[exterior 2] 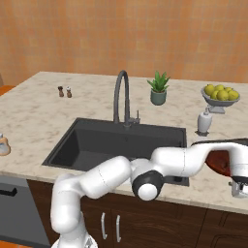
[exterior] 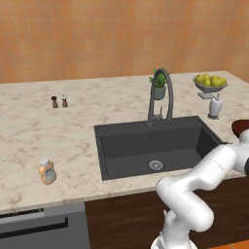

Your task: Pick the potato from the sink and place it in the bowl. Then pick the bowl and place it in the microwave. Then close the microwave door and press the start button.

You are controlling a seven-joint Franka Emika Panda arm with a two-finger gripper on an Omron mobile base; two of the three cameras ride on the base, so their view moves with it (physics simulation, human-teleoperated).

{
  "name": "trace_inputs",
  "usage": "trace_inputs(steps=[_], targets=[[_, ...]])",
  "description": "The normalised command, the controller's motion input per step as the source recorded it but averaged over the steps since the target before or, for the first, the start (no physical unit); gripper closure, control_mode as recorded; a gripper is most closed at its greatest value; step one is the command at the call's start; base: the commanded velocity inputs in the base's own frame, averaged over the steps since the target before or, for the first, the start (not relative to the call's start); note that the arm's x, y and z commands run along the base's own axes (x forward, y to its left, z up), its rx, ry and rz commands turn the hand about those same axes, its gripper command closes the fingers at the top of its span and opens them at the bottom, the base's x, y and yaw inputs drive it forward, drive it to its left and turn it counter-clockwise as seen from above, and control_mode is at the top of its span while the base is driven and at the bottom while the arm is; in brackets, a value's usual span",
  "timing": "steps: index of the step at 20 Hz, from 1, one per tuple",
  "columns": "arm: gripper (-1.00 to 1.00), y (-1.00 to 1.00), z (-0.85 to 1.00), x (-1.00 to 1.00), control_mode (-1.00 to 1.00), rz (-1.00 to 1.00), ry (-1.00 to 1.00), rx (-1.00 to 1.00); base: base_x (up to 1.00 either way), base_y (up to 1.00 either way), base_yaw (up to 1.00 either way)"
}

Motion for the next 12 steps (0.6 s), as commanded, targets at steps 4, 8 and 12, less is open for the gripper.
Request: trace_inputs(steps=[4, 8, 12], targets=[[1.00, 0.00, -0.03, 0.00, -1.00, -0.15, -0.09, 0.02, 0.00, 0.00, 0.00], [1.00, 0.17, 0.08, -0.16, -1.00, -0.18, -0.12, 0.00, 0.00, 0.00, 0.00], [1.00, 0.68, 0.52, -0.25, -1.00, -0.09, -0.14, 0.00, 0.00, 0.00, 0.00]])
